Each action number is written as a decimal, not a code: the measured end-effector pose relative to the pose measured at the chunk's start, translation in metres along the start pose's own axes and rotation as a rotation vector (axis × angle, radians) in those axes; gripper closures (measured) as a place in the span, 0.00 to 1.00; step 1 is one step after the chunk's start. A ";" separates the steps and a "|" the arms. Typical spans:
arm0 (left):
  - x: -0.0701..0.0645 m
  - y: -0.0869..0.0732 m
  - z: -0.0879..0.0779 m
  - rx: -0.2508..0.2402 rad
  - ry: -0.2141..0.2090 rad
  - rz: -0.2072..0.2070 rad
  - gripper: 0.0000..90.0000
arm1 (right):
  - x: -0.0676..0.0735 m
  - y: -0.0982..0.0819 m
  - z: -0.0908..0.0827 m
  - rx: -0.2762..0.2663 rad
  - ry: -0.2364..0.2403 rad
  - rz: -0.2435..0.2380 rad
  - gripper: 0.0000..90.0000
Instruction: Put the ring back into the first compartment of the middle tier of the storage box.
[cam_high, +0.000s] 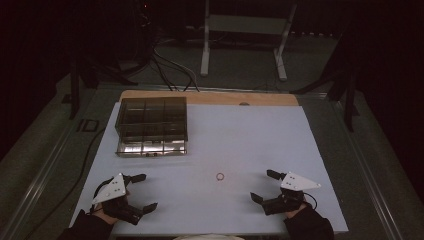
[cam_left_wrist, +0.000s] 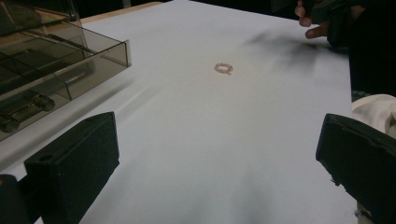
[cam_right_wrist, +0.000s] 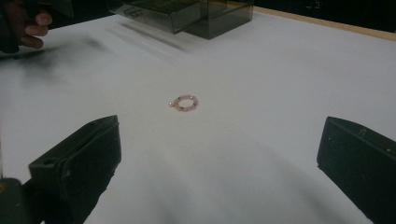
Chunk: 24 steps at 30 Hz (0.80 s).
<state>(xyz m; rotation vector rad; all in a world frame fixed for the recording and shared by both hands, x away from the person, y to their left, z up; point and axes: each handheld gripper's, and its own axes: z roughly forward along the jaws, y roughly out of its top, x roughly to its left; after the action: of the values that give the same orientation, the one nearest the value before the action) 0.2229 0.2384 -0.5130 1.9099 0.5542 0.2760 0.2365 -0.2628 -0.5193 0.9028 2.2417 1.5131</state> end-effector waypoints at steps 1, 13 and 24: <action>0.000 0.000 0.000 -0.001 -0.002 0.000 0.01 | 0.000 0.000 0.001 0.000 0.003 0.003 0.00; 0.000 0.000 0.003 0.008 -0.003 -0.002 0.01 | 0.001 0.000 0.003 0.011 0.003 -0.005 0.00; -0.001 0.002 0.001 -0.005 -0.029 -0.033 0.01 | 0.003 0.002 0.004 0.000 0.003 -0.011 0.00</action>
<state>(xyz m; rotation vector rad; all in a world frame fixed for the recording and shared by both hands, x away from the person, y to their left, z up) 0.2230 0.2362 -0.5113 1.8958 0.5648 0.2280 0.2374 -0.2572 -0.5184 0.8876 2.2453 1.5102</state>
